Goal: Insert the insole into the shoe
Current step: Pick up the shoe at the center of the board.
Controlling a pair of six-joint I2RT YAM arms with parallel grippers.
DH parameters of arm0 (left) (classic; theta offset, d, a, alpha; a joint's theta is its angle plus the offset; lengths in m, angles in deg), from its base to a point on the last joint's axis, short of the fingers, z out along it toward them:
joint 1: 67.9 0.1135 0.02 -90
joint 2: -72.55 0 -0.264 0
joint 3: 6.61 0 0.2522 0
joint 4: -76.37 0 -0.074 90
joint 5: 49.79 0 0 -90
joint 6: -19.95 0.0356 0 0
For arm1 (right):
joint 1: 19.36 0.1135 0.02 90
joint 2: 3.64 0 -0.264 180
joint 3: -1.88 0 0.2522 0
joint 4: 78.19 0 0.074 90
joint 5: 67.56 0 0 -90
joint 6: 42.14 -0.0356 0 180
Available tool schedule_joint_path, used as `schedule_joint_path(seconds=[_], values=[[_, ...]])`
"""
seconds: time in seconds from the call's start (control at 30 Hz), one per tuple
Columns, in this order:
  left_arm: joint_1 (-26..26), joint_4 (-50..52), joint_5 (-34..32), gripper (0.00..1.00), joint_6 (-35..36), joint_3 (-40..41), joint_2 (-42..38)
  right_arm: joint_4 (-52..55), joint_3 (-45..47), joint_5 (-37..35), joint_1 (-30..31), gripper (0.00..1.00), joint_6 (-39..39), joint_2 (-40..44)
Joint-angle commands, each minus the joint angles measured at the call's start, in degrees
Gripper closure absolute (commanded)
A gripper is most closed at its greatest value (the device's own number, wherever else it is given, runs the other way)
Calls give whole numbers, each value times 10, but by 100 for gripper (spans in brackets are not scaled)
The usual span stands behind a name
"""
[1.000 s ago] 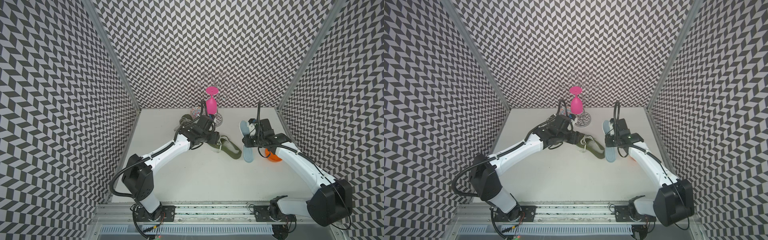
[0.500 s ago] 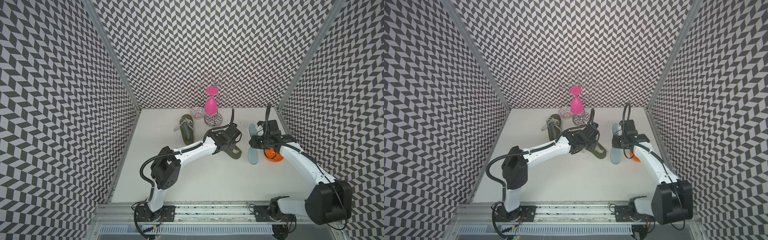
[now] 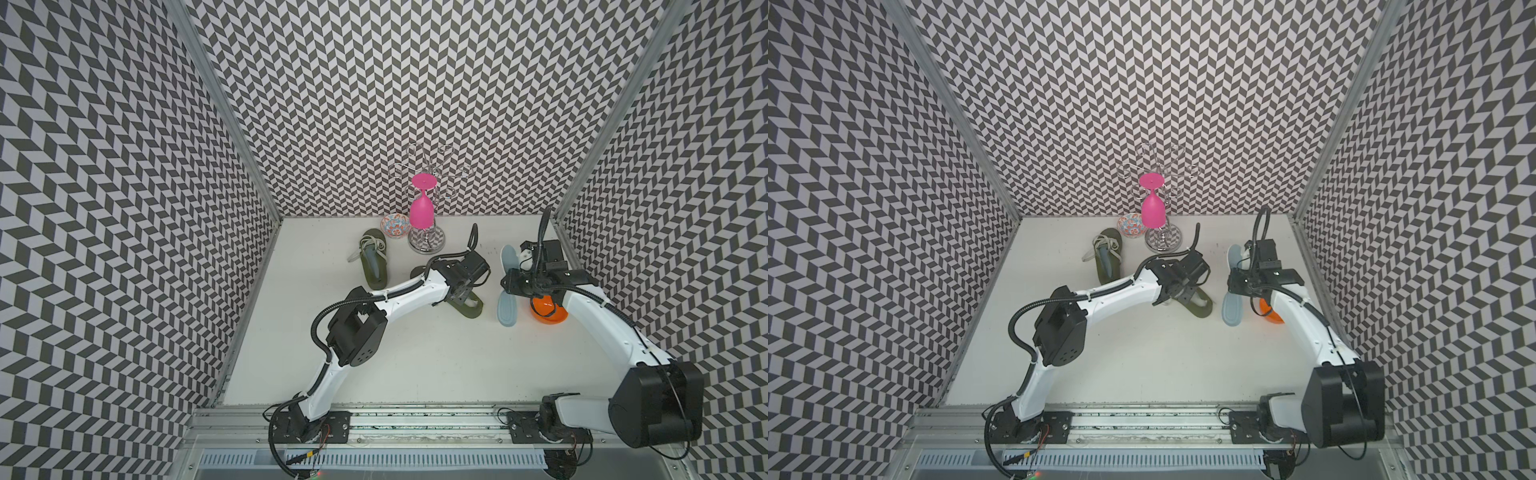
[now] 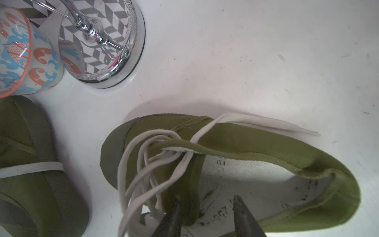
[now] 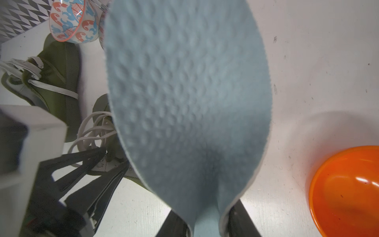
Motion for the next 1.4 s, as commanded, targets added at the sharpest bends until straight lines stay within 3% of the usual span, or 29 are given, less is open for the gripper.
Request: schedule_joint_path(seconds=[0.0, 0.23, 0.67, 0.77, 0.87, 0.93, 1.03, 1.17, 1.37], values=[[-3, 14, -31, 56, 8, -33, 13, -23, -3, 17, -1, 67, 0, -3], [1, 30, -38, 57, 15, -74, 49, -26, -3, 31, -1, 68, 2, -2], [8, 60, -68, 68, 33, -108, 92, -25, -11, 41, -1, 67, 4, -5], [12, 52, -67, 76, 35, -105, 92, -19, -12, 48, -1, 68, 9, -7], [14, 40, -56, 92, 48, -109, 88, -16, -7, 53, -2, 68, 11, -4], [17, 37, -43, 100, 56, -113, 84, -11, 1, 56, -2, 68, 13, -1], [26, 21, -2, 100, 64, -101, 61, -5, 24, 67, 0, 68, 15, 9], [45, -52, 91, 100, 89, -24, -3, 9, 57, 81, 11, 68, 18, 25], [58, -145, 141, 100, 125, 73, -85, 44, 84, 106, 37, 68, 31, 47]])
